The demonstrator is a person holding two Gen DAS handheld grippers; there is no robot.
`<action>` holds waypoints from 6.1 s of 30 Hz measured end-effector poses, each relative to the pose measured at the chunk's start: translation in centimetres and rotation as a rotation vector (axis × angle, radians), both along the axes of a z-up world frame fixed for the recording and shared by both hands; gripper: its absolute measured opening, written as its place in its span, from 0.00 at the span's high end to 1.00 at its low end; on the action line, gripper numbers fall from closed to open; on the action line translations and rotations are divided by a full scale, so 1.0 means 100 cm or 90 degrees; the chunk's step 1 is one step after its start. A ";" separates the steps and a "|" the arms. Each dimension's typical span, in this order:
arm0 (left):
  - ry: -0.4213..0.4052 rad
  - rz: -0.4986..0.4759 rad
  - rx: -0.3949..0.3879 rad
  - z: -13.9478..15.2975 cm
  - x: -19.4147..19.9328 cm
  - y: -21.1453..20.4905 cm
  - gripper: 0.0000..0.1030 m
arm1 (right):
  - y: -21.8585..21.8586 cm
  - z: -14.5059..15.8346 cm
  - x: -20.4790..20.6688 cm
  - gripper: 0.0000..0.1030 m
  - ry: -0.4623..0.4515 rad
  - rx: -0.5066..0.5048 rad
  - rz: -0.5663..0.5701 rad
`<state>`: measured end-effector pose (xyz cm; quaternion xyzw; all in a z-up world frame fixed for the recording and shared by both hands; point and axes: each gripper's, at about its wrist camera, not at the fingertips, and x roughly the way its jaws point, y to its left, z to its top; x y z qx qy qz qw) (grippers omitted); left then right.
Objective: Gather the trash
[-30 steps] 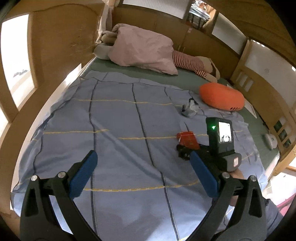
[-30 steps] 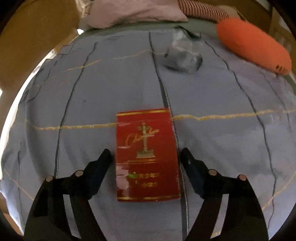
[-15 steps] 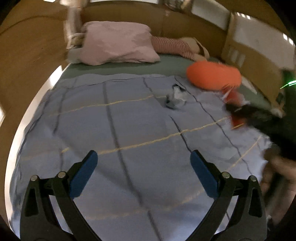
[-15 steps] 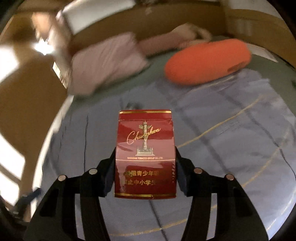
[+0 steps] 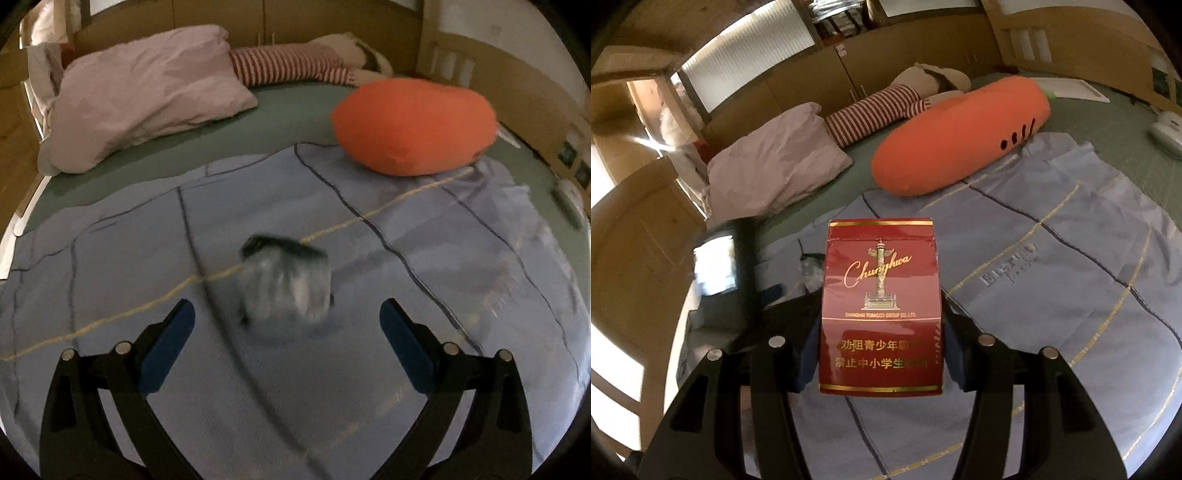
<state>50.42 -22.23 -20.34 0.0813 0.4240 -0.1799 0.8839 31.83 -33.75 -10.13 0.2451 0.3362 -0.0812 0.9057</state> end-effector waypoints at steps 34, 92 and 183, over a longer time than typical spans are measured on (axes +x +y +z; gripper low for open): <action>-0.150 0.193 -0.077 0.165 -0.339 0.254 0.52 | 0.153 0.055 -0.153 0.46 -0.051 -0.163 0.224; 0.003 -0.402 -0.168 0.161 -0.496 -0.069 0.05 | -0.106 0.112 -0.469 0.11 -0.184 -0.107 -0.197; -0.174 0.244 -0.051 0.137 -0.351 0.248 0.03 | 0.155 0.060 -0.170 0.03 -0.061 -0.214 0.138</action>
